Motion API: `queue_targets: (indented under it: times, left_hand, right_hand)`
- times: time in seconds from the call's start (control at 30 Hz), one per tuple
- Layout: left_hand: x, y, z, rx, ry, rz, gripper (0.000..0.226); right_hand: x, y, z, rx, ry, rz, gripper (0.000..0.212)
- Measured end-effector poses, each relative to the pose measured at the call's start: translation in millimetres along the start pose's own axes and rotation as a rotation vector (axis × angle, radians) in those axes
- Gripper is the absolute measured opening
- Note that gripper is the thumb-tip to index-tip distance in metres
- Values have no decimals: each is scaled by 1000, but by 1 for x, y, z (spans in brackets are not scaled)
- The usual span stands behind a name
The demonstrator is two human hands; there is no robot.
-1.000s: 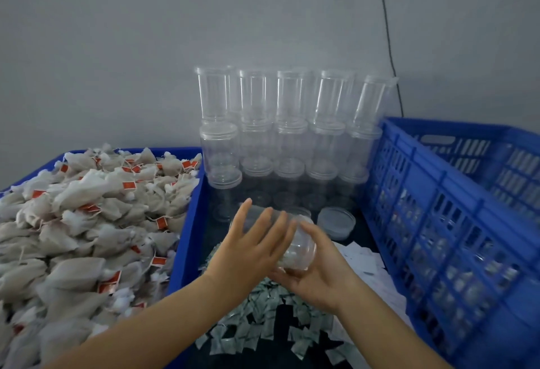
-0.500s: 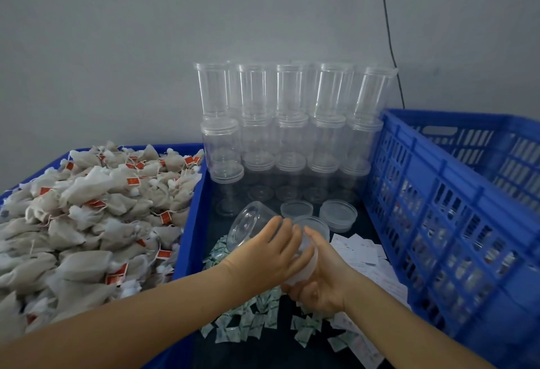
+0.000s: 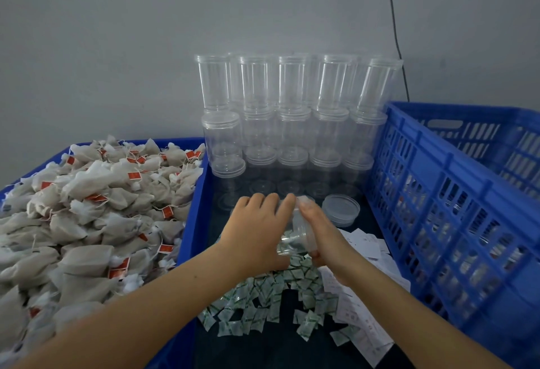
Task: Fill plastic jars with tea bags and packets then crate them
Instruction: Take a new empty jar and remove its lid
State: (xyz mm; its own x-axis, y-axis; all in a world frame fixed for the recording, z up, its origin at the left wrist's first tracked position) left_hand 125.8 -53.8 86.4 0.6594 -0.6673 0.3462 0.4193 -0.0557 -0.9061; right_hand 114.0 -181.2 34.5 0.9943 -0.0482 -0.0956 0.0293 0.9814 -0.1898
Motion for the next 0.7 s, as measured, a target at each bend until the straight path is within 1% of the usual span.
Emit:
queue_targets:
  times: [0.03, 0.07, 0.1, 0.17, 0.2, 0.27, 0.33, 0.47, 0.53, 0.63, 0.7]
  left_hand:
    - [0, 0, 3, -88, -22, 3, 100]
    - [-1, 0, 6, -190, -39, 18, 100]
    - [-2, -1, 8, -306, -53, 42, 99]
    - [-3, 0, 12, -556, -76, 113, 94]
    - [-4, 2, 14, -687, -93, 173, 91]
    - [-7, 9, 17, -956, -142, 312, 86]
    - [-10, 15, 18, -1169, -194, 399, 81]
    - [-16, 19, 13, -1462, -229, 521, 80]
    - [-19, 21, 9, -1597, -209, 575, 82]
    - [-23, 18, 0, -1798, -173, 652, 85]
    - [-24, 16, -5, -1920, -142, 691, 94]
  right_hand:
    - [1, -2, 2, -42, -45, 0, 88]
    - [1, -5, 4, -75, -84, 7, 90]
    - [1, -7, 6, -99, -125, 21, 87]
    - [-2, -11, 11, -154, -204, 47, 68]
    - [-5, -13, 15, -200, -235, 58, 58]
    - [-7, -16, 22, -296, -278, 83, 50]
    - [-9, -17, 29, -345, -302, 127, 48]
    - [-13, -19, 38, -325, -325, 253, 54]
    - [-16, -20, 41, -306, -328, 310, 57]
    - [-18, -24, 45, -298, -335, 379, 72]
    - [-20, -25, 51, -265, -347, 412, 75]
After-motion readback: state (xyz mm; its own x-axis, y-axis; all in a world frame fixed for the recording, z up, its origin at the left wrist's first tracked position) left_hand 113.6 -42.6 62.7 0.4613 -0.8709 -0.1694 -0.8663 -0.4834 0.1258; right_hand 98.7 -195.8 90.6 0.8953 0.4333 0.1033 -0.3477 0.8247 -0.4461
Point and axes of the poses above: each hand's wrist, its own x-axis towards the middle knuckle, its own y-axis out of the palm, z = x × y, the point moved 5 cm from there along x, towards the middle knuckle, and after that the axes turned 1 degree about y, right-handed, at the moved point
